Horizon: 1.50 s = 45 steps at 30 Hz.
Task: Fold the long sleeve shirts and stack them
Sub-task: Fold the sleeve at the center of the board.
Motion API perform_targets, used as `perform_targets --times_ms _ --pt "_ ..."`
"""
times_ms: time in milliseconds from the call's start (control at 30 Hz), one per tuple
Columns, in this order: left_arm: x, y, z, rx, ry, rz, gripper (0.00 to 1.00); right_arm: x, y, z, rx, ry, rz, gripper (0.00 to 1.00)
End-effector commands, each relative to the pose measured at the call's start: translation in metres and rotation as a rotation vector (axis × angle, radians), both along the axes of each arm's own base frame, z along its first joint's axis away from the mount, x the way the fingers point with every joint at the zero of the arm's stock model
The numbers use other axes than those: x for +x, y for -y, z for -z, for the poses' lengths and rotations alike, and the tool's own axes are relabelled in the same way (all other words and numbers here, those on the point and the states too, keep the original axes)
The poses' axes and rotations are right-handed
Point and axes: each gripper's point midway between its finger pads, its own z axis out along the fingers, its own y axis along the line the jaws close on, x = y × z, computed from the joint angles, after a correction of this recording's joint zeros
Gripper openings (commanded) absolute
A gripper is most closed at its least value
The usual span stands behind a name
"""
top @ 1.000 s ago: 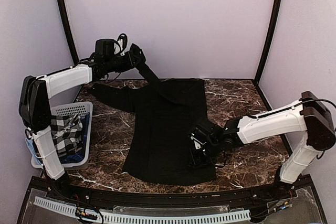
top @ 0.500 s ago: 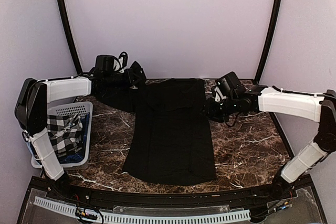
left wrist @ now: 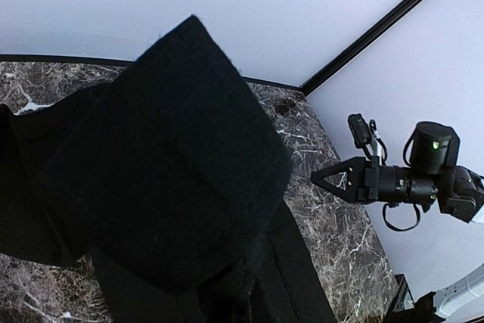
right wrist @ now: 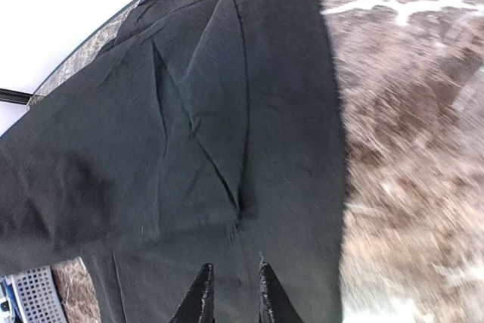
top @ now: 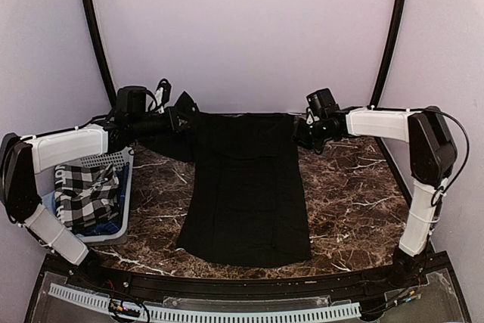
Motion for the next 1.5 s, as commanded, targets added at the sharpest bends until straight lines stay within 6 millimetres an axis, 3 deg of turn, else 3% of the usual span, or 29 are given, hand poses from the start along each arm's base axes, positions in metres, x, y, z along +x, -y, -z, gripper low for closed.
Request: perform_targets --times_ms 0,200,433,633,933,1133,1333,1467 --pt "-0.017 -0.003 -0.002 0.018 0.023 -0.003 0.00 0.031 -0.029 -0.003 0.065 0.047 -0.048 0.17" --pt "-0.017 -0.005 0.005 0.053 0.025 -0.031 0.00 0.066 -0.045 0.002 0.091 0.068 -0.061 0.18" --pt "-0.023 -0.006 -0.015 0.055 0.104 -0.031 0.00 0.103 -0.050 0.010 0.128 0.077 -0.049 0.17" --pt "-0.039 -0.009 -0.024 0.057 0.166 -0.030 0.00 0.121 -0.058 0.015 0.153 0.079 -0.051 0.17" --pt "-0.044 -0.019 -0.006 0.061 0.132 -0.081 0.00 0.138 -0.053 0.044 0.169 0.042 -0.026 0.16" --pt "-0.029 -0.016 0.008 0.091 0.069 -0.109 0.00 0.150 -0.056 0.055 0.191 0.026 -0.041 0.17" --pt "-0.013 -0.002 0.002 0.091 0.077 -0.075 0.00 0.146 -0.058 0.039 0.197 0.045 -0.121 0.23" --pt "-0.005 0.020 -0.014 0.074 0.125 0.022 0.01 0.136 -0.054 0.005 0.184 0.100 -0.153 0.27"
